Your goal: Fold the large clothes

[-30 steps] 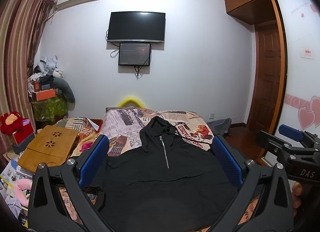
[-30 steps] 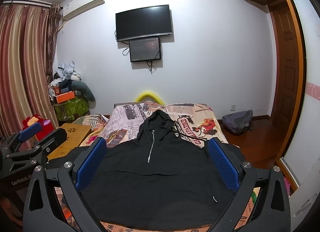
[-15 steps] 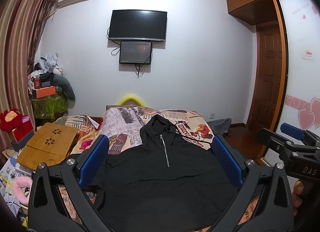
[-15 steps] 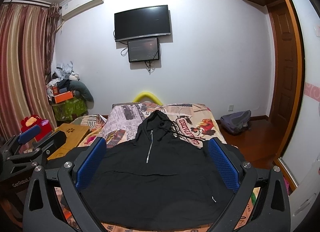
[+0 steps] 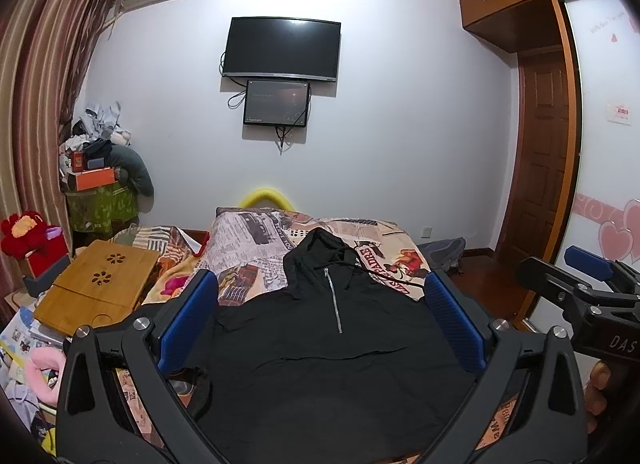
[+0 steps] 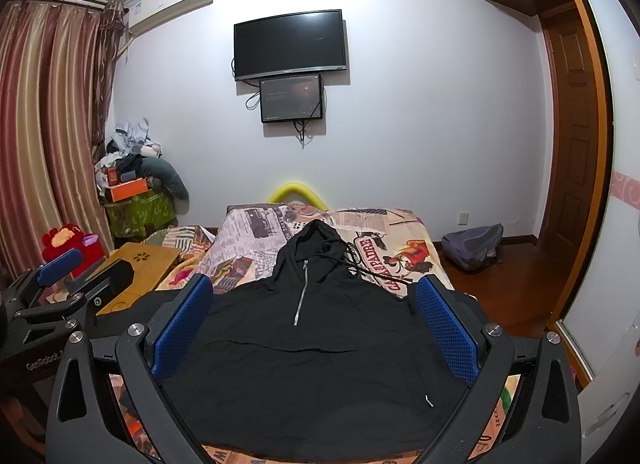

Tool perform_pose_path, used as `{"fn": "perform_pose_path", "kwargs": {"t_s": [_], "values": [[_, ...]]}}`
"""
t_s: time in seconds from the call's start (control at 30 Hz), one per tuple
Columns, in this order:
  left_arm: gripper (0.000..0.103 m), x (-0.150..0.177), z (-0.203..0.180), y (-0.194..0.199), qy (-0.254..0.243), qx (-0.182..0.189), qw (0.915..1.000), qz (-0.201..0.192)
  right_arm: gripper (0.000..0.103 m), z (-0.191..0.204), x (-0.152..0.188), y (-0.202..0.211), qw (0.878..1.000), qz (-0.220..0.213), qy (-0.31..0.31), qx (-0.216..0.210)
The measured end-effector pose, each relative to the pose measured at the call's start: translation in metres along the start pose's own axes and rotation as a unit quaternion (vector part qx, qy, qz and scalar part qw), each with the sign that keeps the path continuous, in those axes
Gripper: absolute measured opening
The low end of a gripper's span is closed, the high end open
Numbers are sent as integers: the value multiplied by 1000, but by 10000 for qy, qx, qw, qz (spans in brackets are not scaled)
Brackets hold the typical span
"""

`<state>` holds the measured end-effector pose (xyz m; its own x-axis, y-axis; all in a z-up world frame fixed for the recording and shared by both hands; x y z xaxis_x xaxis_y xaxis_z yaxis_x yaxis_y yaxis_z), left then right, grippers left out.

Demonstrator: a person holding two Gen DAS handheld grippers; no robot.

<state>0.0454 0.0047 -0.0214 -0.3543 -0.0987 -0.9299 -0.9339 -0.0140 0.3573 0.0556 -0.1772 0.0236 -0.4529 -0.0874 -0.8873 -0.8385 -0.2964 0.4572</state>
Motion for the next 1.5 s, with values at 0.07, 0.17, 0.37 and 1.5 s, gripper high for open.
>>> {"fn": "perform_pose_path", "kwargs": {"t_s": [0.07,0.17,0.37,1.5], "values": [[103,0,0,0,-8,8,10000,9,101,-1,0,0,10000,-1,1,6],[103,-1,1,-1,-9,12,10000,13,101,-1,0,-1,10000,8,0,1],[103,0,2,-2,-23,19,10000,17,101,-2,0,-2,10000,19,-12,-5],[103,5,104,-55,351,-1046,9932,374,101,-4,3,-32,9995,271,-155,64]]}}
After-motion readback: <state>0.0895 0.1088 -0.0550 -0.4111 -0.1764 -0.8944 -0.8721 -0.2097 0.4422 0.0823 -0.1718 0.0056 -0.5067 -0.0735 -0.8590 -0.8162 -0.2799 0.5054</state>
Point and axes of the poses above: each gripper's, at about its wrist camera, not at the fingertips, and y roughly against the way its jaws point, z to its left, x to its underside, the point moved 4 cm from there along -y, roughly the way its jaws point, and after that the axes turned 6 degrees about z, right-handed, at the moved point
